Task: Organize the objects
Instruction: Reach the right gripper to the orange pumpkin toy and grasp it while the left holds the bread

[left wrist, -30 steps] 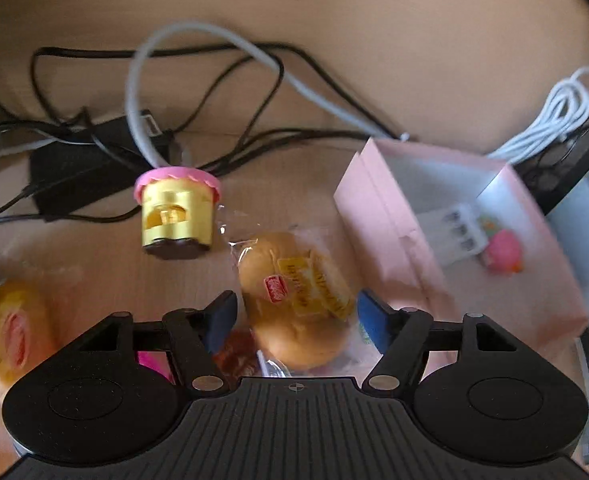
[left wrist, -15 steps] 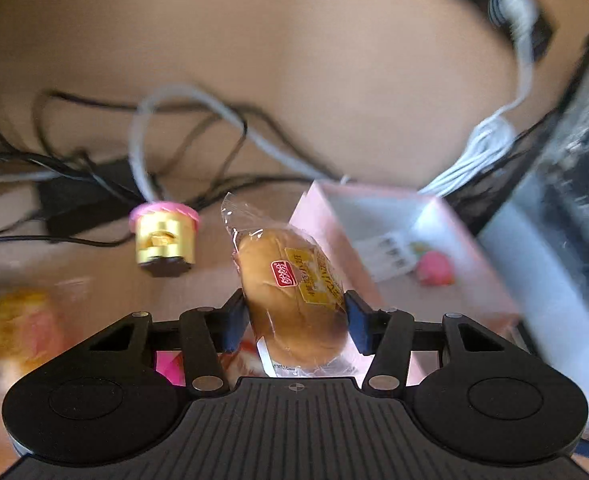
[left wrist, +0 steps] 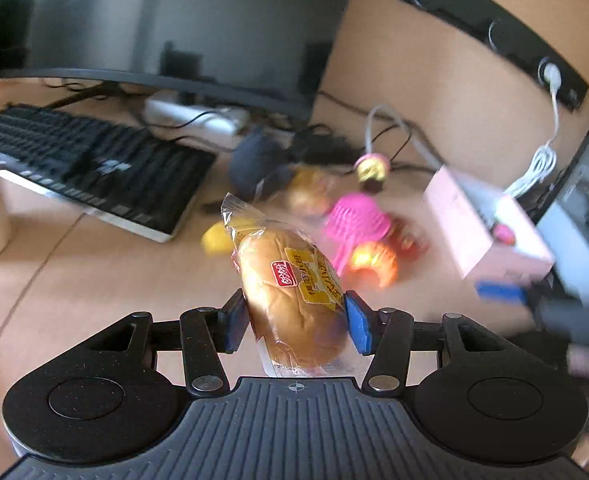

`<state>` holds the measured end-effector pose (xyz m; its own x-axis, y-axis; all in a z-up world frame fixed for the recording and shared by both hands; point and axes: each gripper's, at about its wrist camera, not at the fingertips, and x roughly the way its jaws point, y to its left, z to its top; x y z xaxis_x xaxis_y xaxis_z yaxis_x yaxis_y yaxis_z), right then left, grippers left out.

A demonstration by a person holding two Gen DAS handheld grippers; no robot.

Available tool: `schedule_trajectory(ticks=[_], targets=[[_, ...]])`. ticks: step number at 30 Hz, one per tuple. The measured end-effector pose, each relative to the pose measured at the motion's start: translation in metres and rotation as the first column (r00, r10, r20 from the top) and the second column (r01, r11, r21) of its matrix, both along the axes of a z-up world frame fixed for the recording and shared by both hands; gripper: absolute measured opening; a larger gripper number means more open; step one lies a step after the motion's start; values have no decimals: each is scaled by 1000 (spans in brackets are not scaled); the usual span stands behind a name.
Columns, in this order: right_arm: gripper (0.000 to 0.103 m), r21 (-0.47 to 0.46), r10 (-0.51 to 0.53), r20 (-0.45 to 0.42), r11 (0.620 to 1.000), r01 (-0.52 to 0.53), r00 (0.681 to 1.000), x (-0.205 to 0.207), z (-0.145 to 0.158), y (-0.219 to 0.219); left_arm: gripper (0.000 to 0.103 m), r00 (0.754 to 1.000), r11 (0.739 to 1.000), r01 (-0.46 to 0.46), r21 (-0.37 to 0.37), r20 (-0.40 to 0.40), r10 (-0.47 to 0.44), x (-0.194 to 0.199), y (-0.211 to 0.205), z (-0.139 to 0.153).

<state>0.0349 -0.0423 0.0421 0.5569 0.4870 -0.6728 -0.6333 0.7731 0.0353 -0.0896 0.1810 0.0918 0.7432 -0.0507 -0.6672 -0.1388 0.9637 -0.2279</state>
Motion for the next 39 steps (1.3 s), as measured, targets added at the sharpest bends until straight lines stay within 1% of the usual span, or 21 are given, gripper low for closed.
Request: schedule_trajectory(ticks=[1,2,5,7,8,9,10,11,13,16,19,21,23,24,25,27,30,33,35,38,39], targets=[[91,17,-2,-15,1000,3,1000,7,-1,9,55,1000,1000,-6,18,-4,6,-9,-1,-1],[89,30,-12,-26,999,13,1000,14,-3,19,55,1000,1000,-12,25,-10,12,-18,0,-1],[80,31,-49,-37,998,51,998,32,-12,43,55,999,999,-32,-4,-26,32,-36,7,-4],[69,3,-49,-43,999,50,998,41,-18,53,55,999,999,-37,-17,-30,36,-43,12,-5],[65,-17,-47,-43,999,46,998,44,-20,57,55,999,999,-33,-21,-30,32,-48,14,-7],[53,-40,-41,-44,998,39,998,47,-23,60,55,999,999,-25,-25,-30,24,-49,15,-7],[39,-65,-38,-46,997,35,998,49,-24,61,55,999,999,-14,-30,-30,13,-50,14,-8],[36,-80,-36,-51,996,31,998,49,-24,59,55,999,999,1,-35,-32,-2,-50,14,-10],[27,-76,-29,-55,997,25,998,42,-17,48,55,999,998,36,-50,-35,-38,-44,11,-11],[21,-89,-20,-36,996,17,999,20,-7,25,55,994,993,101,-69,-41,-104,-33,1,-14],[20,-102,-29,-33,994,25,999,1,-1,-2,55,983,981,173,-87,-48,-178,-17,-13,-19],[20,-155,-35,8,987,36,999,-14,-1,-21,55,972,969,225,-98,-49,-231,-8,-25,-21],[23,-214,-49,56,975,60,997,-25,-2,-37,55,959,956,274,-105,-47,-280,2,-37,-23],[32,-227,-62,67,971,76,996,-29,-3,-46,55,953,949,295,-108,-45,-301,6,-42,-23],[50,-226,-76,72,970,91,994,-31,-2,-54,55,947,944,312,-110,-45,-318,9,-47,-24],[66,-191,-112,85,973,127,990,-33,3,-71,55,937,934,340,-112,-47,-347,14,-56,-25],[67,-149,-192,80,968,202,978,-19,11,-89,55,929,925,358,-123,-48,-366,17,-63,-26],[67,-135,-237,74,960,246,969,7,8,-90,55,930,925,354,-137,-52,-363,18,-65,-28],[67,-144,-256,71,954,264,964,28,1,-83,55,934,929,345,-136,-53,-354,17,-62,-29],[67,-154,-264,78,950,273,961,54,-8,-71,55,946,942,308,-131,-60,-317,12,-55,-27],[67,-146,-255,60,954,261,965,61,-10,-68,55,952,948,290,-131,-62,-300,10,-51,-26]])
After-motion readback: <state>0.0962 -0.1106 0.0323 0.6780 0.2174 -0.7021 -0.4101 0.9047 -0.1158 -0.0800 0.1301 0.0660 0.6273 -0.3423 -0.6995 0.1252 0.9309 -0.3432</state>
